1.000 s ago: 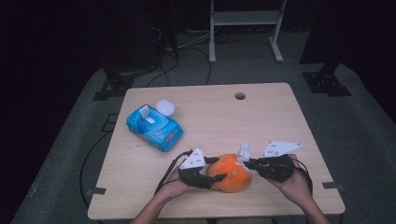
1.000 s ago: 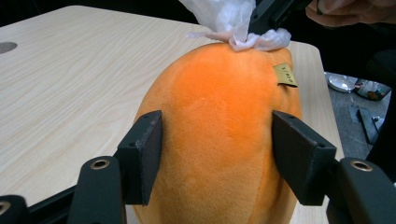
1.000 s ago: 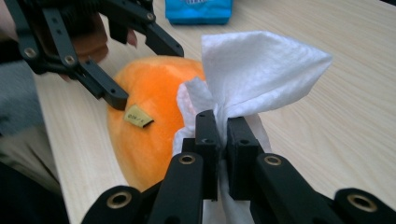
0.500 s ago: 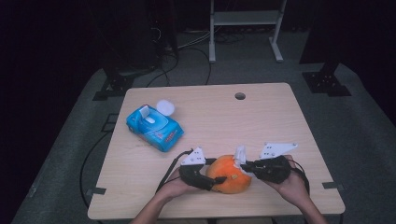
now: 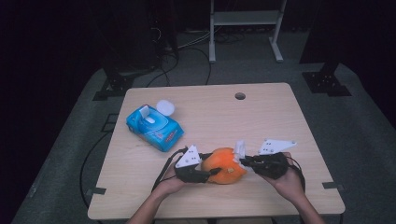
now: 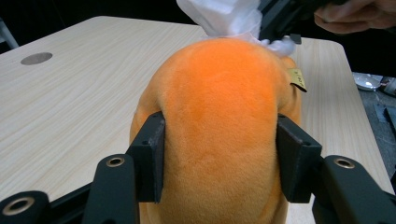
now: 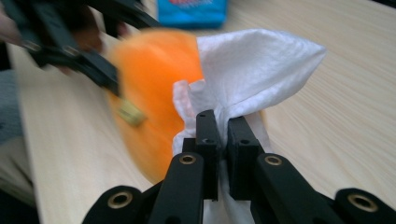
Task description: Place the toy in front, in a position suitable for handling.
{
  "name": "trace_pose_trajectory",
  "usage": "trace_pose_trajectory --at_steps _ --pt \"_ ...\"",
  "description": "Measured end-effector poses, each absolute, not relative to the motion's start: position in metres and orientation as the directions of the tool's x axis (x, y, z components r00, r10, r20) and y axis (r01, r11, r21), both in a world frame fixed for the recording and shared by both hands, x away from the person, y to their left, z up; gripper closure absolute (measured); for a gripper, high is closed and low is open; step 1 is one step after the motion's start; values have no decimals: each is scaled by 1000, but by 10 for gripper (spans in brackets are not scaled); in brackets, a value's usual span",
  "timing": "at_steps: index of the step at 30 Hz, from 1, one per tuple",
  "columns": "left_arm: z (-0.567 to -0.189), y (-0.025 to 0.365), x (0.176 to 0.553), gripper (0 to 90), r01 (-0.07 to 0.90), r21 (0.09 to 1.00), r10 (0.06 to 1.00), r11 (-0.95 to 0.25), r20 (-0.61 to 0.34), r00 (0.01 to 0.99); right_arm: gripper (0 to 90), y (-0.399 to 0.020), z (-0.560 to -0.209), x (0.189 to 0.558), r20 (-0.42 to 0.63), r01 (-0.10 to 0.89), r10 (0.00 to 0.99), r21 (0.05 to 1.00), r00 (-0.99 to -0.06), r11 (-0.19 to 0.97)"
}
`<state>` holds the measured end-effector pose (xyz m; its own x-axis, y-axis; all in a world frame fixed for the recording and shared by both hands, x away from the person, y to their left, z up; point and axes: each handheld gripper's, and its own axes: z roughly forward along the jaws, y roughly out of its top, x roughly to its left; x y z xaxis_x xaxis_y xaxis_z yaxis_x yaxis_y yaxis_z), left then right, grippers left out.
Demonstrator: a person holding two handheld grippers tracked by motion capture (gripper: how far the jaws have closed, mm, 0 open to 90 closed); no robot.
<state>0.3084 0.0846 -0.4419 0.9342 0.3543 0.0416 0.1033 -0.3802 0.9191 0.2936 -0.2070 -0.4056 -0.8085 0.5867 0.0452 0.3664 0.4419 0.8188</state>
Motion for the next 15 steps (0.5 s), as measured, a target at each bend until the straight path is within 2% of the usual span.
trace_pose_trajectory --at_steps 3,6,9,15 --pt "-442 84 308 429 109 917 351 -384 35 936 844 -215 -408 294 62 394 614 815 -787 424" --pt "-443 83 308 420 112 917 352 -382 32 935 844 -206 -398 288 75 354 574 849 -815 392" --pt "-444 85 309 414 127 914 358 -385 21 933 843 -191 -395 285 24 312 549 843 -835 438" --pt "-445 84 309 406 133 915 362 -380 15 932 844 -209 -409 294 68 388 599 818 -798 424"
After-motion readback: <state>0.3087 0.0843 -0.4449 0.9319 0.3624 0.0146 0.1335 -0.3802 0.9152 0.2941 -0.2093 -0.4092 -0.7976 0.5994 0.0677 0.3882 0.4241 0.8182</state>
